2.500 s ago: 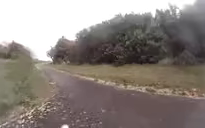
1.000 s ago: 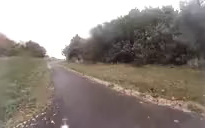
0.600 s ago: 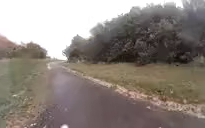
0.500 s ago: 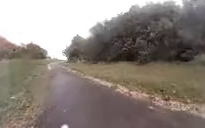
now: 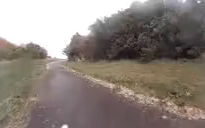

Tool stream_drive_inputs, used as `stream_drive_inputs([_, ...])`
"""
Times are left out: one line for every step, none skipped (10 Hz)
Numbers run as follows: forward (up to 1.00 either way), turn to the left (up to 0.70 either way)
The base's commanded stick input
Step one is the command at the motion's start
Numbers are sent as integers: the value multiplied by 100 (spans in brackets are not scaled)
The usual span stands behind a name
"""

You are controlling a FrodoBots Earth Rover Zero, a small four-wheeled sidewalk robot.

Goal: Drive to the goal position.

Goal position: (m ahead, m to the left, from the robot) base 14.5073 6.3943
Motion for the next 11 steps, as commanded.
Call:
stream_drive_inputs([70, 35])
stream_drive_inputs([70, 35])
stream_drive_inputs([70, 35])
stream_drive_inputs([70, 35])
stream_drive_inputs([70, 35])
stream_drive_inputs([70, 35])
stream_drive_inputs([70, 35])
stream_drive_inputs([70, 35])
stream_drive_inputs([70, 35])
stream_drive_inputs([70, 35])
stream_drive_inputs([70, 35])
